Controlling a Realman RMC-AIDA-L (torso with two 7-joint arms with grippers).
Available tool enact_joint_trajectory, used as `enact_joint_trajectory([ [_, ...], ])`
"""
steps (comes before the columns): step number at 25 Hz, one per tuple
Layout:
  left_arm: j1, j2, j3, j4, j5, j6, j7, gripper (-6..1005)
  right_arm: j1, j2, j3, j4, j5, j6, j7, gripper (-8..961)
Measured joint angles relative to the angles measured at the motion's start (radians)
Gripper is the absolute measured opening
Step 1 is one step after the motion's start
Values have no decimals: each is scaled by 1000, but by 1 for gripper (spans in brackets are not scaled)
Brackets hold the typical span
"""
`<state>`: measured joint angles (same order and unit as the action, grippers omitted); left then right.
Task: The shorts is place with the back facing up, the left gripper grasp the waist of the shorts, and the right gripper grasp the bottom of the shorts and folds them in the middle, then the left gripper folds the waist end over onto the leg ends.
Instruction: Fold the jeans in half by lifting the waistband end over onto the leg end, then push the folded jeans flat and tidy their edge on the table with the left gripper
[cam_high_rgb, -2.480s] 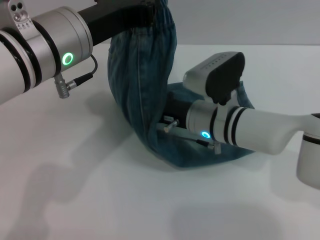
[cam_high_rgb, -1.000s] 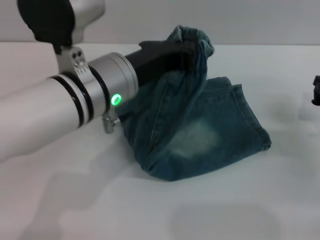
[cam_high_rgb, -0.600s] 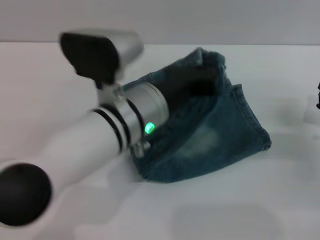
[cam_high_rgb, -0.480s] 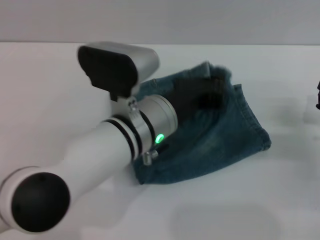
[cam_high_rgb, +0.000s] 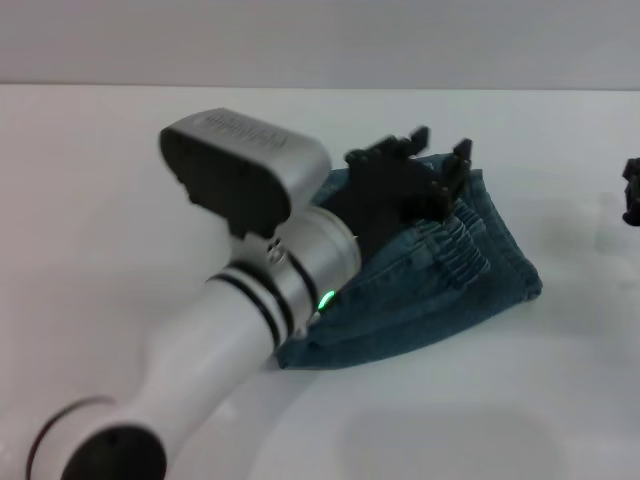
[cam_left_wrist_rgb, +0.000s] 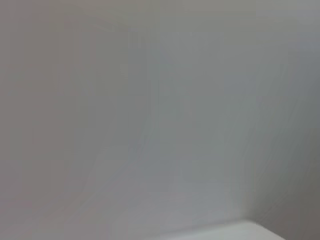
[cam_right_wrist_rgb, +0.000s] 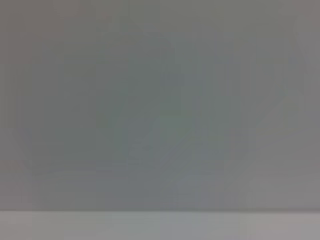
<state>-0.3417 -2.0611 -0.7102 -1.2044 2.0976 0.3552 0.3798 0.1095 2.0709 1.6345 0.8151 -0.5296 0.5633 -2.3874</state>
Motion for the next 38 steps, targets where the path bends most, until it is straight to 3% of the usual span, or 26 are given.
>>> enact_joint_trajectory([
  [4, 56, -2, 56, 91, 96, 261, -11, 472, -46, 11, -1, -61, 19, 227, -150, -1],
  [6, 79, -6, 105, 173, 103, 440, -22, 565, -51, 13, -4, -87, 34, 272, -170, -1],
  [9, 93, -11, 209, 366, 98, 777, -125, 627, -55, 13, -10, -178, 94, 403, -208, -1],
  [14, 97, -10, 250, 459, 103, 838, -184, 732, -51, 13, -4, -290, 135, 538, -249, -1],
  [17, 82, -7, 327, 527, 109, 832, -188, 794, -54, 14, -11, -309, 142, 550, -251, -1],
  [23, 40, -9, 433, 575, 112, 793, -235, 732, -62, 15, -12, -327, 143, 560, -250, 0],
  [31, -14, -10, 494, 592, 113, 696, -368, 312, -68, 15, -12, -338, 143, 562, -244, -1],
  [38, -31, -8, 516, 600, 113, 664, -375, 77, -59, 15, -36, -342, 144, 558, -244, 3],
])
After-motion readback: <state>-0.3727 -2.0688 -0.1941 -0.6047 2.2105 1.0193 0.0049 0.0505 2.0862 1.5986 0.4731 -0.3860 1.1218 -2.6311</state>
